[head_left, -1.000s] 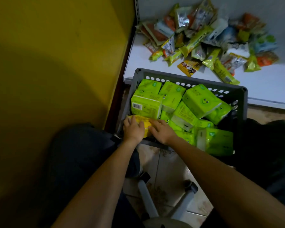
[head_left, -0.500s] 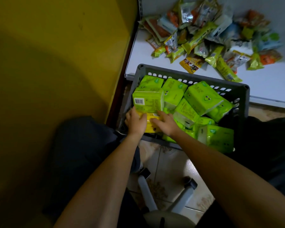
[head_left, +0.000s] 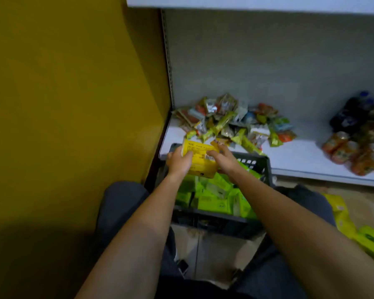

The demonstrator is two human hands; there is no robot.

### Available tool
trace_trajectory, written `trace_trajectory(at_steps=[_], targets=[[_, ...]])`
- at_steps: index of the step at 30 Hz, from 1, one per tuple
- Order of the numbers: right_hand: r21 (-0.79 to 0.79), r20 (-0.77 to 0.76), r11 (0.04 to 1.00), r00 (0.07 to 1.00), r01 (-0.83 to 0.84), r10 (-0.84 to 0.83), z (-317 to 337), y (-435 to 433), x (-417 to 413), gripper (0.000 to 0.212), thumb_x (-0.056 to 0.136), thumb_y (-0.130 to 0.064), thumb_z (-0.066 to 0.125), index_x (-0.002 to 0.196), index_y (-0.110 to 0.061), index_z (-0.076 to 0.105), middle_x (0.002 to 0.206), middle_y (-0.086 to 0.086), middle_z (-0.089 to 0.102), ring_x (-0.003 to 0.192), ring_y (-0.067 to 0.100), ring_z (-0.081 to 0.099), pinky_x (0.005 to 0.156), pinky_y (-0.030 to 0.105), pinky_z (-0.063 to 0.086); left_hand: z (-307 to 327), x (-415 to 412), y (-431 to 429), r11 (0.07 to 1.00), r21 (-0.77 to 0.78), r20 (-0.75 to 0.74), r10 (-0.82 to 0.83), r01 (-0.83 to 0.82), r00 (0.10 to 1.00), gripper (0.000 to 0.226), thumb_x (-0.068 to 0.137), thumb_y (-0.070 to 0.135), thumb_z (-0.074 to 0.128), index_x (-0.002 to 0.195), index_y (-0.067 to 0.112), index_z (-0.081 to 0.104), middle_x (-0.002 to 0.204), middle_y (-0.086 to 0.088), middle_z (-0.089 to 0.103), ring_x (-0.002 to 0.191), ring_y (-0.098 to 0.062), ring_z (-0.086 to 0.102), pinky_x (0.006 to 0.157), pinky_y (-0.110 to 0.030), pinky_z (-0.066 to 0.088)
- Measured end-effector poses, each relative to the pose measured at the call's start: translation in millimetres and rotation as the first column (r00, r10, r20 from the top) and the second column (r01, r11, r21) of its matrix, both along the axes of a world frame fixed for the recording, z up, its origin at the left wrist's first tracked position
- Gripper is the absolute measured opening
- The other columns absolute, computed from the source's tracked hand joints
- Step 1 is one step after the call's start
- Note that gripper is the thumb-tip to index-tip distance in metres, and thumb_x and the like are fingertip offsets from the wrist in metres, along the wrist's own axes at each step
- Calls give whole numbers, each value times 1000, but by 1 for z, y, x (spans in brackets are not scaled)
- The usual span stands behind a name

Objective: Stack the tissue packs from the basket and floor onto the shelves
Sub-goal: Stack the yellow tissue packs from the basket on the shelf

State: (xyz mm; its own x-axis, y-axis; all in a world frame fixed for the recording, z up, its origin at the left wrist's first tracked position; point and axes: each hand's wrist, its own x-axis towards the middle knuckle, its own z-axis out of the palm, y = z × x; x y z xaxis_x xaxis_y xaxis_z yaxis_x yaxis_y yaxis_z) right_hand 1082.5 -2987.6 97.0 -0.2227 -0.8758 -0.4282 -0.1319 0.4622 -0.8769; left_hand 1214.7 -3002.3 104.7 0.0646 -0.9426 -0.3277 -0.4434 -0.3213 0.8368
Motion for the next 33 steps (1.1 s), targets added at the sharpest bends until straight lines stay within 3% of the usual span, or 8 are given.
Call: trace_trajectory(at_steps=[6, 10, 13, 15, 18, 24, 29, 33], targets=[[-307, -80, 947, 990, 90, -120, 100, -1, -12, 69, 89, -21, 59, 146, -10, 22, 143, 14, 36, 129, 26, 41, 107, 35, 35, 85, -10, -10, 977, -202, -310, 0, -66, 951, 19, 84, 20, 47, 102, 19, 52, 92, 1, 53, 104, -22, 46, 81, -26, 34], [-456, -182, 884, 961, 106, -209, 157, 0, -17, 47, 90, -21, 56, 132, -10, 39, 130, 16, 37, 119, 26, 42, 96, 26, 34, 150, -21, -17, 941, -303, -488, -17, -152, 872, 15, 96, 16, 42, 82, 22, 43, 88, -1, 47, 94, -21, 46, 80, -33, 38], [-569, -140, 815, 964, 109, -227, 183, -4, -19, 32, 86, -19, 61, 112, -14, 44, 123, 18, 43, 103, 26, 50, 92, 37, 43, 182, -28, -24, 899, -372, -527, 0, -231, 850, 17, 98, 24, 45, 81, 20, 42, 88, 0, 47, 87, -16, 48, 73, -26, 39], [-623, -148, 779, 966, 76, -212, 197, -9, -19, 31, 83, -17, 64, 103, -16, 40, 118, 19, 47, 103, 29, 52, 92, 43, 46, 197, -31, -30, 878, -437, -485, -48, -194, 873, 15, 97, 26, 46, 103, 14, 50, 106, -6, 51, 100, -19, 50, 84, -27, 40], [-668, -185, 744, 963, 21, -194, 216, -22, -23, 39, 82, -12, 63, 112, -16, 39, 114, 15, 49, 107, 30, 54, 93, 48, 47, 216, -37, -44, 866, -486, -357, -71, -120, 931, 43, 97, 30, 45, 136, 13, 41, 136, -14, 34, 125, -24, 39, 99, -26, 32], [-716, -286, 695, 937, -70, -200, 253, -66, -55, 50, 92, -21, 57, 138, -14, 39, 135, 12, 42, 126, 20, 44, 98, 23, 35, 250, -61, -101, 809, -584, -326, -161, -65, 932, 41, 98, 30, 42, 135, 13, 41, 132, -14, 44, 121, -27, 46, 103, -40, 40], [-774, -318, 630, 901, -66, -295, 288, -127, -103, 41, 95, -22, 49, 135, -16, 45, 127, 10, 53, 116, 23, 50, 99, 41, 43, 285, -106, -172, 748, -663, -304, -233, -29, 924, 42, 99, 28, 40, 138, 13, 36, 136, -13, 41, 123, -25, 44, 106, -43, 39], [-764, -298, 646, 892, -10, -339, 304, -181, -148, 38, 98, -18, 41, 136, -18, 43, 130, 7, 54, 116, 20, 51, 100, 38, 43, 298, -152, -239, 715, -693, -180, -292, 90, 939, 46, 100, 30, 35, 144, 18, 28, 146, -8, 36, 134, -25, 34, 112, -44, 30]])
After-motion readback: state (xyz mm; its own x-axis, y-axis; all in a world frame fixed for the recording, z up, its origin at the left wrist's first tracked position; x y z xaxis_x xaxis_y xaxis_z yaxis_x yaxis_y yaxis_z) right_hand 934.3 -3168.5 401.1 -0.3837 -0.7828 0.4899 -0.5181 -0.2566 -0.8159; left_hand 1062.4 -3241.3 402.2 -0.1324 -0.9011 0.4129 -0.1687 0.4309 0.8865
